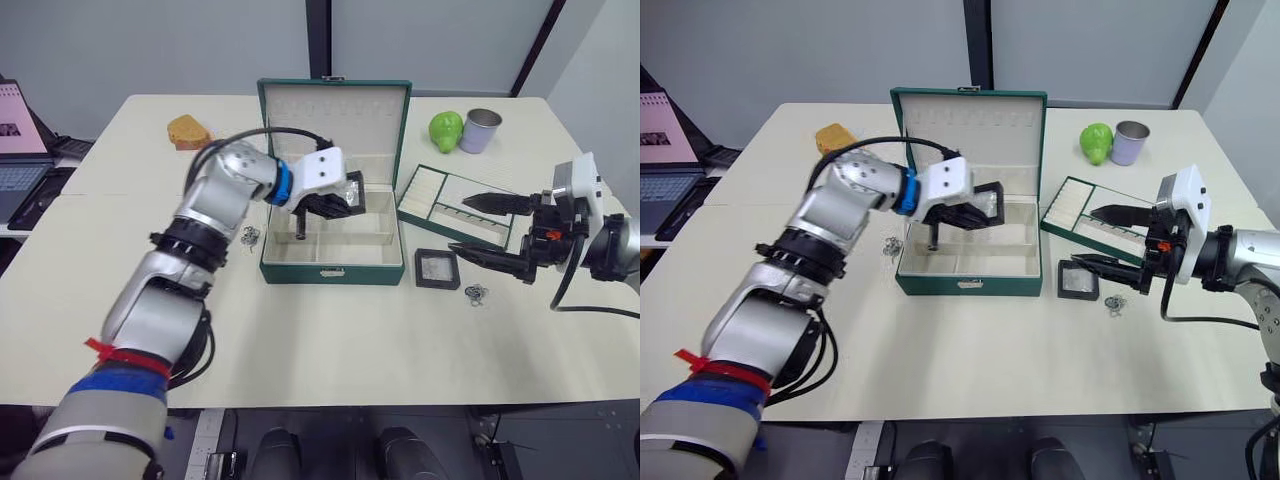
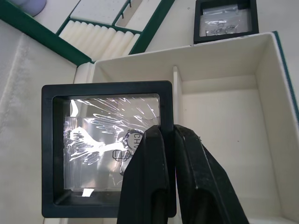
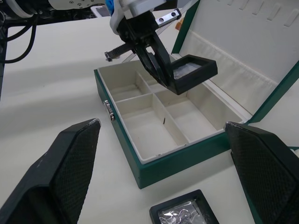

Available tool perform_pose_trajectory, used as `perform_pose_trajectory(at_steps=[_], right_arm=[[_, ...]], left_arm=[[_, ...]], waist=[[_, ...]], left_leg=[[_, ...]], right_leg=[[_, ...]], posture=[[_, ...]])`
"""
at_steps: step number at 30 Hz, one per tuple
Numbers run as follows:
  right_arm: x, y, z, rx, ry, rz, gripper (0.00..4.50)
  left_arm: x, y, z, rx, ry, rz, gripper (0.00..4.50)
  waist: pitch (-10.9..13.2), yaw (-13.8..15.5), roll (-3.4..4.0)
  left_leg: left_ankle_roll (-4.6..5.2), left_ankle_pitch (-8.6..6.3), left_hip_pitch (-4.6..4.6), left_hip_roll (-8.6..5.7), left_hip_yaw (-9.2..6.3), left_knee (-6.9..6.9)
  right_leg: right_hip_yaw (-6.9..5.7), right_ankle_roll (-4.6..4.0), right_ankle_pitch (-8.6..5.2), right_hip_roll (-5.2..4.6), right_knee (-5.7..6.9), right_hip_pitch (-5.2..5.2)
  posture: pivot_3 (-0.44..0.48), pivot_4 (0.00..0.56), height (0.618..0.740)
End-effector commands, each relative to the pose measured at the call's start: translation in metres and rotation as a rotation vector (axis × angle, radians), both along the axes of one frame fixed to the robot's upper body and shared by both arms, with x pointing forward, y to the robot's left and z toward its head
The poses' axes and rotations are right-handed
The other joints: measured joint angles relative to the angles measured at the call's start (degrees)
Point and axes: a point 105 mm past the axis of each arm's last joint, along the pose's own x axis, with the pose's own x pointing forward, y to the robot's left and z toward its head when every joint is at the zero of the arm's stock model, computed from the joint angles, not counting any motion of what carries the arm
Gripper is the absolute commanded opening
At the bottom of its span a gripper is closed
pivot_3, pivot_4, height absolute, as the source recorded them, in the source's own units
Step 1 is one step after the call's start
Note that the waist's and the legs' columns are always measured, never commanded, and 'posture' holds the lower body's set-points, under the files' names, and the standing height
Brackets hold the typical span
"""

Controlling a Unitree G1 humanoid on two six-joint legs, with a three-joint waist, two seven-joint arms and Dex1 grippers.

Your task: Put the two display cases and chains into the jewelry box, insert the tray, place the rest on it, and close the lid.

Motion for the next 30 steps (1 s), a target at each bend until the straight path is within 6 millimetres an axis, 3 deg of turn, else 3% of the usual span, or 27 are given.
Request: perform_pose_trajectory(at_steps=[1,14,26,30], right_arm=[[-0.009,-0.003,0.013,-0.006,-0.055,-0.022,4.5],[-0.019,-0.006,0.011,-0.011,-0.037,-0.054,4.5],[-0.018,-0.008,0.011,-0.009,-0.037,-0.065,4.5],[-0.018,-0.009,0.012,-0.01,-0.038,-0.067,4.5]], left_arm=[[0.005,-0.009,0.001,0.031,-0.065,-0.024,0.01],[0.013,-0.024,-0.015,0.031,-0.087,-0.02,0.01],[0.016,-0.023,-0.017,0.03,-0.086,0.003,0.01],[0.017,-0.026,-0.012,0.002,-0.091,0.008,1.25]], waist=[[0.0,0.1,0.0],[0.0,0.4,-0.02],[0.0,0.3,-0.02],[0.0,0.4,-0.02]], left_leg=[[0.0,0.0,-0.01,0.0,0.0,0.0],[0.0,0.0,-0.1,-0.02,-0.11,-0.02],[0.0,0.01,-0.12,-0.02,-0.13,-0.01],[0.0,0.01,-0.12,-0.02,-0.14,0.0]], right_leg=[[-0.01,0.0,0.0,0.0,0.0,0.0],[-0.1,0.0,0.0,-0.01,0.01,0.02],[-0.12,0.0,0.0,-0.01,0.02,0.02],[-0.13,0.0,0.0,-0.01,0.02,0.02]], posture=[[0.0,0.15,0.74],[0.0,0.15,0.74],[0.0,0.15,0.74],[0.0,0.15,0.74]])
